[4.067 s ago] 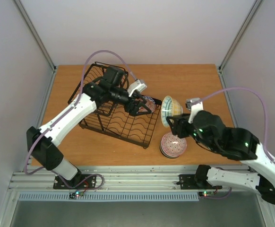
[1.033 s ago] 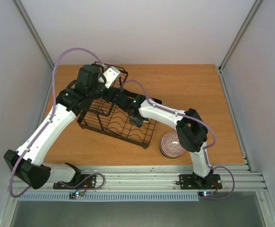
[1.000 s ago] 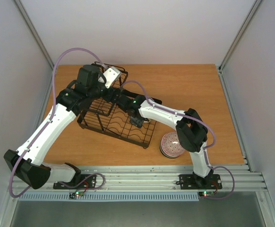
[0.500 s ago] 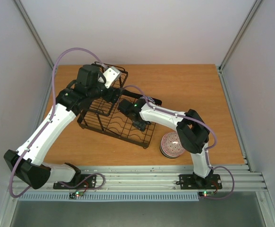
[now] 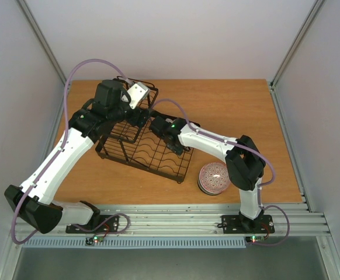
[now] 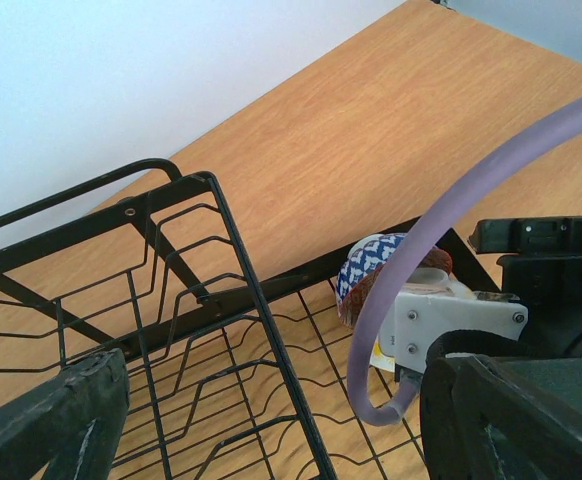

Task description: Load the bowls into the dish rack

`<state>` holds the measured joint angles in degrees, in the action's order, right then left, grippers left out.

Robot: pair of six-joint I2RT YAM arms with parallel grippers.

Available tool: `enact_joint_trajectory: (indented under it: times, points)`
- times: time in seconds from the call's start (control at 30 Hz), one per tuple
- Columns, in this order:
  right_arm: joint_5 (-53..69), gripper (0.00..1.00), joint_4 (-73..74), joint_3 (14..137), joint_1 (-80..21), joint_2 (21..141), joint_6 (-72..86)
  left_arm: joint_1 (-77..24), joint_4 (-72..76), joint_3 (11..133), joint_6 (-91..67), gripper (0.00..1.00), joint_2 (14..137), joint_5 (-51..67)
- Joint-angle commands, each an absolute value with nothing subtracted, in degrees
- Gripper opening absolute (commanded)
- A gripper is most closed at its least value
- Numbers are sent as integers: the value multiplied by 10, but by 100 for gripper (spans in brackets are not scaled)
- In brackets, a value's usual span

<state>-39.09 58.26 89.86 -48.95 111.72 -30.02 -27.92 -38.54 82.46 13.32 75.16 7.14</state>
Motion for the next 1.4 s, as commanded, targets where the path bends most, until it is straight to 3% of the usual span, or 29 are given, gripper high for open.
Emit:
enact_joint_trajectory:
  times: [0.0,0.6,0.8,1.0,1.17,1.2,1.27,1.3,1.37]
  points:
    - [-415,99,576,894,-482,1099,-288,-275,-363,821,127,89,740,77]
    - [-409,99,569,894,-448,1075,-268,-275,-362,821,126,89,749,81]
    - [-297,99,515,852,-448,971,-255,-275,-363,820,125,89,750,87]
    - [-372,99,455,761,-447,828,-156,-275,-364,819,116,89,757,117]
    - [-329,99,515,714,-447,745,-76,-275,-366,816,106,90,771,155]
    - [-328,97,545,714,-447,736,-52,-275,-366,815,104,89,774,162]
    - [-341,71,617,714,-447,717,21,-275,-370,816,98,91,785,176]
    - [-344,63,654,715,-447,707,54,-276,-374,818,96,91,792,183]
    - [-340,54,713,710,-449,684,109,-279,-391,831,95,91,810,190]
